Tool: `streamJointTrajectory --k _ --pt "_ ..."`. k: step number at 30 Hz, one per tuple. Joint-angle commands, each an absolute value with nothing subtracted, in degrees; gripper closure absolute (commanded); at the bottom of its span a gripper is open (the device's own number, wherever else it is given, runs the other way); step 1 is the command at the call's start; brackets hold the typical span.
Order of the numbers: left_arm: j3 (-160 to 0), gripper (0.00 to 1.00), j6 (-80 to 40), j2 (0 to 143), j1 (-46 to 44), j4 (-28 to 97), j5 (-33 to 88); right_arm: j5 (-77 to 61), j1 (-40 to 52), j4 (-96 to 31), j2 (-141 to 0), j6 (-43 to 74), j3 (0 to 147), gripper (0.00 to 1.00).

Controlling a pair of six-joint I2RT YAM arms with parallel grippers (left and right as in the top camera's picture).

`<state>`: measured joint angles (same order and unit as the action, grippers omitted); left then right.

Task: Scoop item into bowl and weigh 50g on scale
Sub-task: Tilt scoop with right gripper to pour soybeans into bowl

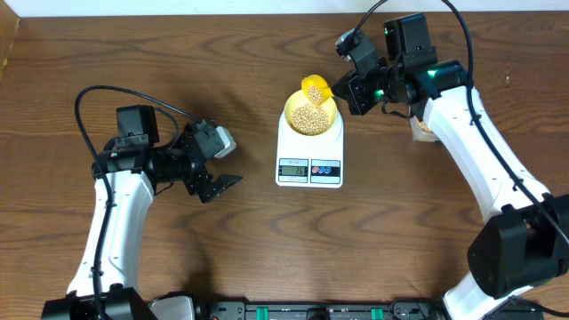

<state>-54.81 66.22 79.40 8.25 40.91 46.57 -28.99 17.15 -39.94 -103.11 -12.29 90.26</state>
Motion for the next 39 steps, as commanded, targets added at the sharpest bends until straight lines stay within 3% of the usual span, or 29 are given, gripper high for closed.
streamJointTrajectory --k 1,23,39 --pt "-54.22 0.02 66.13 79.75 8.45 41.08 46.87 -28.80 17.19 -39.86 -101.78 -15.51 91.11 0.99" --pt "-54.22 0.03 66.13 79.75 8.45 41.08 46.87 -28.84 17.26 -40.18 -101.78 -25.89 91.11 0.99" --pt "-54.22 0.02 66.13 79.75 8.45 41.08 46.87 -28.82 17.19 -40.03 -101.78 -25.98 91.11 0.99"
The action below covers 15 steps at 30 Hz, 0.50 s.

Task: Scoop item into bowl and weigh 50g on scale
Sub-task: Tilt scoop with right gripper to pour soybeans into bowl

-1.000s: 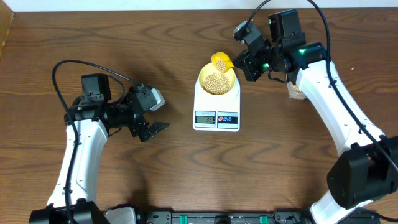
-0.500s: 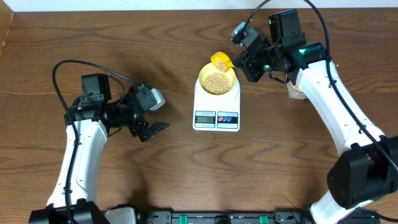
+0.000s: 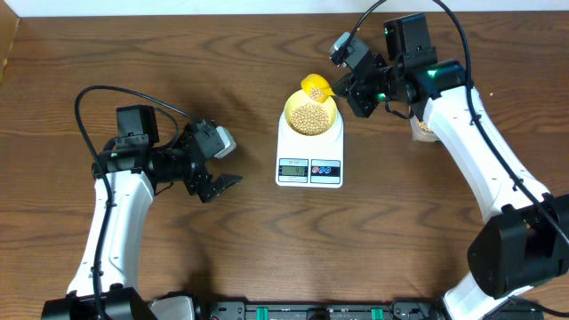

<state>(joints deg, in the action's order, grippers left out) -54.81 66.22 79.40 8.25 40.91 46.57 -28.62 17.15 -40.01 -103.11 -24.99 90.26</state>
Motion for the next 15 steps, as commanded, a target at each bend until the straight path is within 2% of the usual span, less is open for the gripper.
streamJointTrajectory --k 1,15 --pt "-54.22 0.02 66.13 79.75 8.45 41.08 46.87 -28.82 17.19 -39.99 -101.78 -25.98 91.11 0.99" --pt "-54.22 0.02 66.13 79.75 8.45 41.08 46.87 -28.80 17.19 -39.55 -101.78 -26.06 91.11 0.99"
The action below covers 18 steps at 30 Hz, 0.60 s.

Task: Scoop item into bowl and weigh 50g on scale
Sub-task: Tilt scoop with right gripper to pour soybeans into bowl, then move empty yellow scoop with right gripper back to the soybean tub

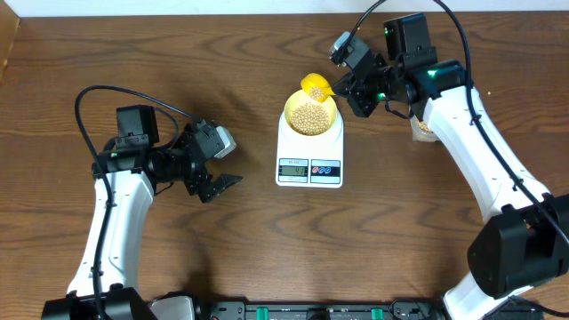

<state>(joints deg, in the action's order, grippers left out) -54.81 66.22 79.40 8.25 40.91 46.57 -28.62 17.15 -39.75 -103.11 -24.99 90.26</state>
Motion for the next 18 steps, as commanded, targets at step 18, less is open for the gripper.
streamJointTrajectory --k 18 --pt "-54.22 0.02 66.13 79.75 8.45 41.08 46.87 -28.86 17.26 -37.32 -101.78 -34.83 91.11 0.99"
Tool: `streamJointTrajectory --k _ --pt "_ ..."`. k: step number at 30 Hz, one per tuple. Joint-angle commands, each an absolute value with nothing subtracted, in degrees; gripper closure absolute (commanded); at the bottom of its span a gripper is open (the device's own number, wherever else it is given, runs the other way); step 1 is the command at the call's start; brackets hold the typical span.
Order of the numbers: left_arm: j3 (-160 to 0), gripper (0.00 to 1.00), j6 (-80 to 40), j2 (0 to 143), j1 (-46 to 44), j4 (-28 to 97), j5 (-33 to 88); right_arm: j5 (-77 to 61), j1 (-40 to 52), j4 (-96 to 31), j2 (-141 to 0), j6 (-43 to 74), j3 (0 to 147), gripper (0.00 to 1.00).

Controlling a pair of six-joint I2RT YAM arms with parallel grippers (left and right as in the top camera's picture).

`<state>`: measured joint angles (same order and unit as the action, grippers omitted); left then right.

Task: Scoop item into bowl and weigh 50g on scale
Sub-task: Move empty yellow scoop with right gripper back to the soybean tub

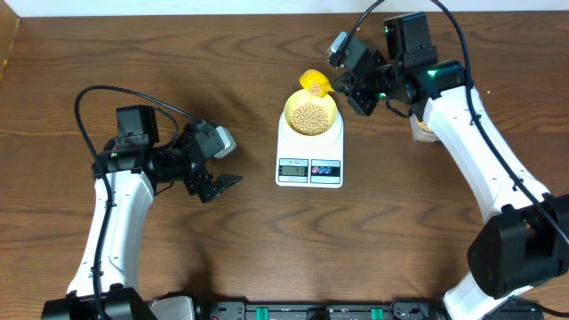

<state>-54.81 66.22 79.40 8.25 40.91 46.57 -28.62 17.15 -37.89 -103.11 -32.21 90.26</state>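
A yellow bowl [311, 116] filled with small beige beans stands on the white scale [309, 151], whose display faces the front edge. My right gripper [340, 87] is shut on the handle of a yellow scoop [313, 84], which hangs over the bowl's far rim. My left gripper [222, 180] is open over bare table to the left of the scale, holding nothing.
A container of beans [421, 128] shows partly behind my right arm, right of the scale. A black cable [107, 93] loops over the table at the left. The table's front rail [311, 311] runs along the bottom edge.
The scoop in my right gripper has shifted slightly up and away, toward the bowl's far rim. The left arm has not moved.
The scoop was held tipped over the far side of the bowl on the scale. At each later moment it stood a little farther back and higher, with the bowl staying full of beans. The left gripper stayed open at the left.
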Motion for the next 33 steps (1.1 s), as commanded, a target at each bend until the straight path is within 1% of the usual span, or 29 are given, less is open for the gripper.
streamJointTrajectory --k 1,33 --pt "-54.22 0.02 66.13 79.75 8.45 41.08 46.87 -28.88 17.26 -37.01 -101.78 -34.83 91.11 0.99" --pt "-54.22 0.03 66.13 79.75 8.45 41.08 46.87 -30.37 17.21 -37.01 -101.78 -34.79 91.11 0.99"
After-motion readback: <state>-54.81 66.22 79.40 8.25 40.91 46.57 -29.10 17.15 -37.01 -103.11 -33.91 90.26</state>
